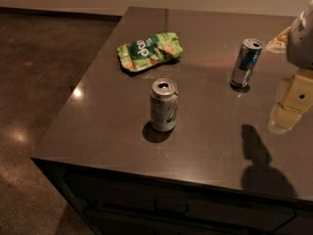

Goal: Move redbull can near green rice chip bag

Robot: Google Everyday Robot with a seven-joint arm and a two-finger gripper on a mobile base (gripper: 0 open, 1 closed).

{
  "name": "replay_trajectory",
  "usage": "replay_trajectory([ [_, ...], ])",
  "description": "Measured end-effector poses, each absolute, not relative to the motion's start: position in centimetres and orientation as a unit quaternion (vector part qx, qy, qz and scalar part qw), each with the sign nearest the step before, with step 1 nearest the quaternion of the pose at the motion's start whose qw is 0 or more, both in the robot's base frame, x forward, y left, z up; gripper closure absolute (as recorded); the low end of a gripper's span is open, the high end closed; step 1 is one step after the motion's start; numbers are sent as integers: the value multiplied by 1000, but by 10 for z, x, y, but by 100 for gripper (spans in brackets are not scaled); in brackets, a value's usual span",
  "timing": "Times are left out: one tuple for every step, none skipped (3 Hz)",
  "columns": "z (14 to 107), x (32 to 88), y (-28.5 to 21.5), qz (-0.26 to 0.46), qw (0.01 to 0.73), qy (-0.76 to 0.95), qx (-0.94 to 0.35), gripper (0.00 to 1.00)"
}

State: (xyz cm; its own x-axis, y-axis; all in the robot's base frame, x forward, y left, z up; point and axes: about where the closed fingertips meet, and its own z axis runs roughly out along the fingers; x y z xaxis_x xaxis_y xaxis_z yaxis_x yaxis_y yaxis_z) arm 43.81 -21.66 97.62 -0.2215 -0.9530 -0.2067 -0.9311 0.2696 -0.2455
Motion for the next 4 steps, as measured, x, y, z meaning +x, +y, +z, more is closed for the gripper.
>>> replay_trajectory([
  [976,438,-217,-34,159,781,-603,0],
  [977,452,-222,-34,175,791,-586,0],
  [973,475,-230,-29,194,803,-564,0],
  [968,502,-238,-25,212,814,-540,0],
])
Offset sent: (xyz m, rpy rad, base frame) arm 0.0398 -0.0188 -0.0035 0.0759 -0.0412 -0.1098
